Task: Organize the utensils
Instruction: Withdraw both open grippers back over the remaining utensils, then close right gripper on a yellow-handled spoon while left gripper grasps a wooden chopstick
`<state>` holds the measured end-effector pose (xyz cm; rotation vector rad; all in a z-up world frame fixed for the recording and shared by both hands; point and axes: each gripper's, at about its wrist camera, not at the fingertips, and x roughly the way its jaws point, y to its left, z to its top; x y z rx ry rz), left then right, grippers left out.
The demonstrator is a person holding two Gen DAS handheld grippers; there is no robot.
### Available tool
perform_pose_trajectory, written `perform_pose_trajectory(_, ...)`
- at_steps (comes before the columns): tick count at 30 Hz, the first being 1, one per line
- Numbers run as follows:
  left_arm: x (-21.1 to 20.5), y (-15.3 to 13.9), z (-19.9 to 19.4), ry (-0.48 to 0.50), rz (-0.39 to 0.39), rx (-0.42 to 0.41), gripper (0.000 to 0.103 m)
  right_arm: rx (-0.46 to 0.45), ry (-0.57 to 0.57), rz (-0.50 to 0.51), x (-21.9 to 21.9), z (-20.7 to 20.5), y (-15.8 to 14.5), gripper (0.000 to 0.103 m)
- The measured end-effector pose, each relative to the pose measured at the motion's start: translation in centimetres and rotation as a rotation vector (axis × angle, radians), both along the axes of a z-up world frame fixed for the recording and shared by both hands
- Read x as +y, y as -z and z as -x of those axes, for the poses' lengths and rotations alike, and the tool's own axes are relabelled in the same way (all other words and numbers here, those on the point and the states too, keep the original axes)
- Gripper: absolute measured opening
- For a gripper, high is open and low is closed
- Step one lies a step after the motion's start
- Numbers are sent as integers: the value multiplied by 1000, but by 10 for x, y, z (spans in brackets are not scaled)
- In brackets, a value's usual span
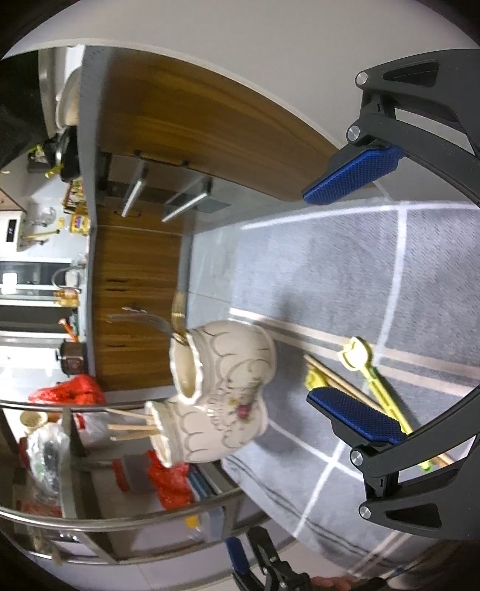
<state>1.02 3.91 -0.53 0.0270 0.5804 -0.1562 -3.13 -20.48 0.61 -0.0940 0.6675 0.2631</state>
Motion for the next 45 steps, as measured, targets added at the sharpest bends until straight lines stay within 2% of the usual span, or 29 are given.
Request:
perform_pose_trajectory(11, -5, 17, 0, 23, -3, 43, 97, 104, -79, 69, 30, 9, 26, 98)
perform_pose_trajectory(20, -5, 20, 0, 27, 8, 51, 97, 187, -69, -17, 32, 16, 27, 95)
perform_pose_trajectory(21, -5, 20, 1, 29, 9, 52, 97, 197, -70, -30, 32, 16, 26, 91)
perform_pose_trajectory(22, -5, 21, 1, 31, 9, 52, 97, 212, -68, -42, 34, 15, 26, 81)
perform_pose_trajectory(24, -5, 21, 1, 32, 7, 52, 97, 238, -67, -60, 36, 14, 26, 71)
perform_pose_trajectory(31, -1, 19, 2, 25, 22, 40, 97, 327, -55, -105, 46, 11, 33, 41)
perform_pose_trajectory(35, 1, 17, 2, 18, 35, 38, 97, 377, -37, -124, 48, 3, 41, 35)
perform_pose_trajectory(40, 3, 16, 2, 22, 33, 34, 97, 385, -33, -109, 45, -4, 38, 15)
perform_pose_trajectory(45, 1, 14, 1, 28, 43, 33, 97, 379, -30, -30, 41, -10, 38, 12)
